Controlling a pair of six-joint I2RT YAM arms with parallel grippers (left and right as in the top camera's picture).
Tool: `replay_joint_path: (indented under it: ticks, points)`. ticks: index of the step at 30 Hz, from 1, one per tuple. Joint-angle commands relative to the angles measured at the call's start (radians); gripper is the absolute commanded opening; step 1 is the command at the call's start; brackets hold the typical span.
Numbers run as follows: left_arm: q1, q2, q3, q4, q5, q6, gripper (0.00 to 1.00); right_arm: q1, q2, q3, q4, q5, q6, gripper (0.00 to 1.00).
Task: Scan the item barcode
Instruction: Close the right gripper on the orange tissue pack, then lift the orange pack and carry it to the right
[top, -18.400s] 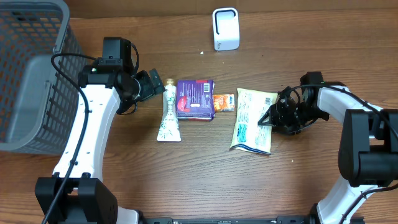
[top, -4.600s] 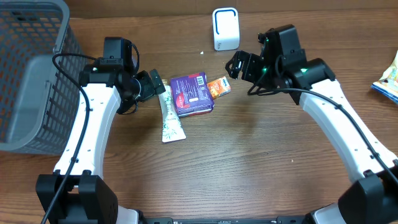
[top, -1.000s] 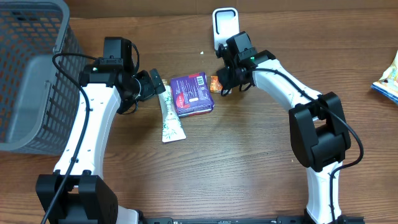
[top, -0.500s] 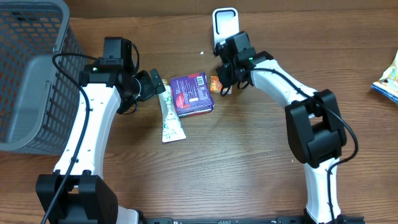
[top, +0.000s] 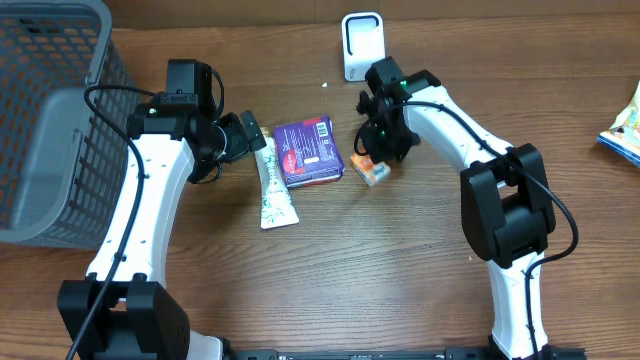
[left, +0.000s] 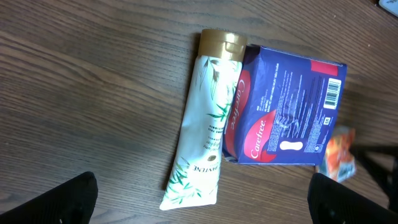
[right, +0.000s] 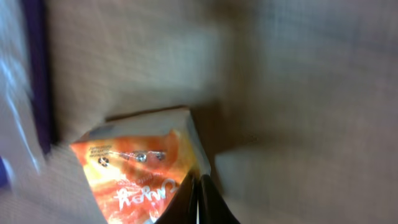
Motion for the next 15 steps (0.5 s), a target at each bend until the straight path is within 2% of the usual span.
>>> replay_joint_path:
  ticks: [1,2,3,4,5,7,11,15]
  points:
    - [0.004,0.009,0.018,0.001,0.01,0.004,1.0,-0.004,-0.066,0.045,-0.087,0.024,0.03,0.19]
    - [0.004,0.009,0.018,0.001,0.01,0.004,1.0,-0.004,-0.071,0.047,-0.104,0.025,0.03,0.4]
    - [0.004,0.009,0.018,0.001,0.01,0.004,1.0,-0.004,-0.075,0.047,-0.119,0.024,0.03,0.75]
    - [0.004,0.009,0.018,0.001,0.01,0.004,1.0,-0.004,-0.077,0.047,-0.13,0.024,0.03,0.9]
    - [0.004,0.009,0.018,0.001,0.01,0.004,1.0,-0.004,-0.077,0.047,-0.133,0.023,0.03,0.95]
    - [0.004,0.009,0.018,0.001,0.01,0.004,1.0,-0.004,-0.076,0.045,-0.123,0.0,0.029,0.99]
    - [0.004,0.009,0.018,0.001,0.01,0.004,1.0,-0.004,-0.076,0.044,-0.093,-0.046,0.014,1.0]
    - [0.004,0.009,0.018,0.001,0.01,0.004,1.0,-0.005,-0.072,0.033,-0.062,-0.115,-0.08,0.91]
